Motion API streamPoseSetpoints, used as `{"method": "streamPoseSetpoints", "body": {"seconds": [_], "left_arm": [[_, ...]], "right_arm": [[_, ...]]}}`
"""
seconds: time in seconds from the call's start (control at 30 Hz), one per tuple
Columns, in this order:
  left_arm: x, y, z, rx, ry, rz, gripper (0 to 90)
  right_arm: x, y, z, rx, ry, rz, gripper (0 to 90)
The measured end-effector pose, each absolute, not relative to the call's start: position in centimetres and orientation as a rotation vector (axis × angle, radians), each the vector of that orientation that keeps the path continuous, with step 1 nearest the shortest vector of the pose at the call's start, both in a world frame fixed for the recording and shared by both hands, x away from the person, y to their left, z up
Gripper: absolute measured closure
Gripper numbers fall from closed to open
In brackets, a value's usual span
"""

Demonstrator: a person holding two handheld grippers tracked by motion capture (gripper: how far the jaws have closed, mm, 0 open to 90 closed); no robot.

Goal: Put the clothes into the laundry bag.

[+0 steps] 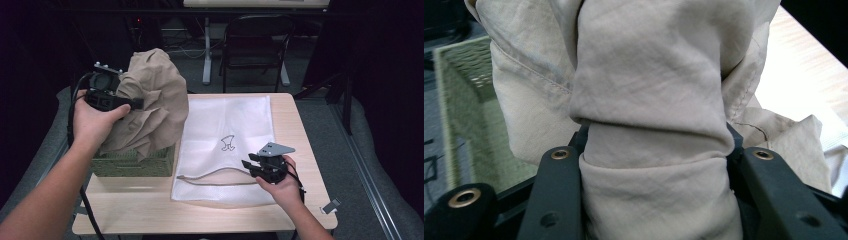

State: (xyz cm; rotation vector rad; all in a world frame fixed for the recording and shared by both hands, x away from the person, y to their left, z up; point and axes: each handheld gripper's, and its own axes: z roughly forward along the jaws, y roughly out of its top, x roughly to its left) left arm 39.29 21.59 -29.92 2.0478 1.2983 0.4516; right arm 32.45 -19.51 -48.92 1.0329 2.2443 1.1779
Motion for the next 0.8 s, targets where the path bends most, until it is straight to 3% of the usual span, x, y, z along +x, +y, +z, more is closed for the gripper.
{"method": "streamPoseSetpoints", "body": {"seconds": [0.8], "left_arm": [[38.6,16.2,-32.6,2.136,1.149,0.322,55.1]], "right_arm": [[32.9,-17.0,-52.6,0.964,2.323,1.041,57.0]]}}
